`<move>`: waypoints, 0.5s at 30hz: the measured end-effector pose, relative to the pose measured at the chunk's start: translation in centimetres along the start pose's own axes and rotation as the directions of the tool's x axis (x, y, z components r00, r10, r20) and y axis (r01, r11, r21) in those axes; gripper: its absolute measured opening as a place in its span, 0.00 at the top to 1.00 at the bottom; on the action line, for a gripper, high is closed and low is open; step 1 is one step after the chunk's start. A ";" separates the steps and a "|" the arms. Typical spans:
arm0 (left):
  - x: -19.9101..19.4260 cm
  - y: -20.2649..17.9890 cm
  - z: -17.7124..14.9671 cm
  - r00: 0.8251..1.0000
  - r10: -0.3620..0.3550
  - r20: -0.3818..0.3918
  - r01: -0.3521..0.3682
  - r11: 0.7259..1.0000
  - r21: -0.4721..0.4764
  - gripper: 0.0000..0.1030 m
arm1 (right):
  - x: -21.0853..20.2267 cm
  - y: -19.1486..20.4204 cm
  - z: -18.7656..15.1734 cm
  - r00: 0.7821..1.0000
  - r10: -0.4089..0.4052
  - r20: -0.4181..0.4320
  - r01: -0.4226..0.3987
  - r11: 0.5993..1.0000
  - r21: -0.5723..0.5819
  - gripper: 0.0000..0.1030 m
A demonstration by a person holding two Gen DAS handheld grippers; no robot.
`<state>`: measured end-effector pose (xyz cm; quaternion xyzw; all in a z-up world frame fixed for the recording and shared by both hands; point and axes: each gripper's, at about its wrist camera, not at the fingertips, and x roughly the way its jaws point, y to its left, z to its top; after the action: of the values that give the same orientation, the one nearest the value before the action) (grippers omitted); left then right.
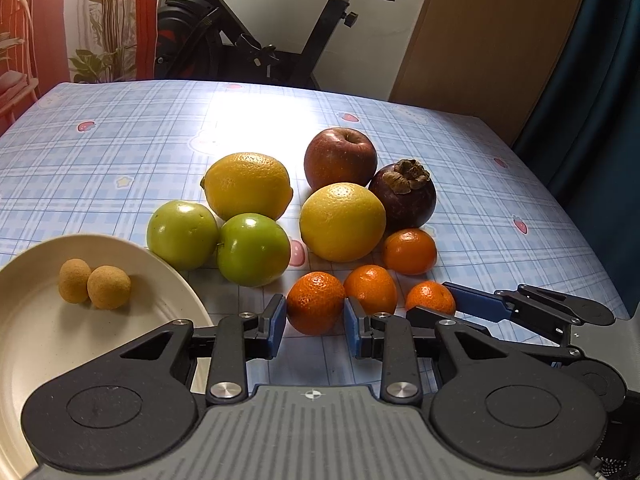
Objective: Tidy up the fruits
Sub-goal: 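Grasp a tangerine with the left tool while the right tool grasps another tangerine, then lift both tangerines, carry them over the cream plate and release them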
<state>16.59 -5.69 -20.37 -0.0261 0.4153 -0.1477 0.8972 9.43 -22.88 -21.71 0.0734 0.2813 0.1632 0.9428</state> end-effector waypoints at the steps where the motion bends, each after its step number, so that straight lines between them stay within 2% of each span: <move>1: 0.1 0.0 0.0 1.000 0.000 0.003 0.000 1.000 0.001 0.68 | 0.0 0.0 0.0 1.000 0.000 0.000 0.000 1.000 0.000 0.63; 9: 0.2 0.0 0.1 1.000 0.015 0.015 -0.016 1.000 0.002 0.68 | 0.0 0.0 0.0 1.000 -0.001 0.001 0.001 1.000 0.000 0.63; 11: -0.2 0.2 0.0 0.999 0.036 0.031 -0.036 0.999 -0.006 0.68 | -0.1 0.0 0.0 1.000 -0.002 0.007 0.002 1.000 0.003 0.63; 15: -1.3 0.8 0.4 0.998 0.032 0.060 -0.031 0.999 -0.017 0.68 | -0.5 -0.2 -0.1 1.000 0.006 0.026 -0.006 1.000 0.012 0.63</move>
<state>16.30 -4.58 -19.30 -0.0310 0.3898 -0.1294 0.9112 9.07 -23.21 -21.56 0.0821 0.2696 0.1633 0.9455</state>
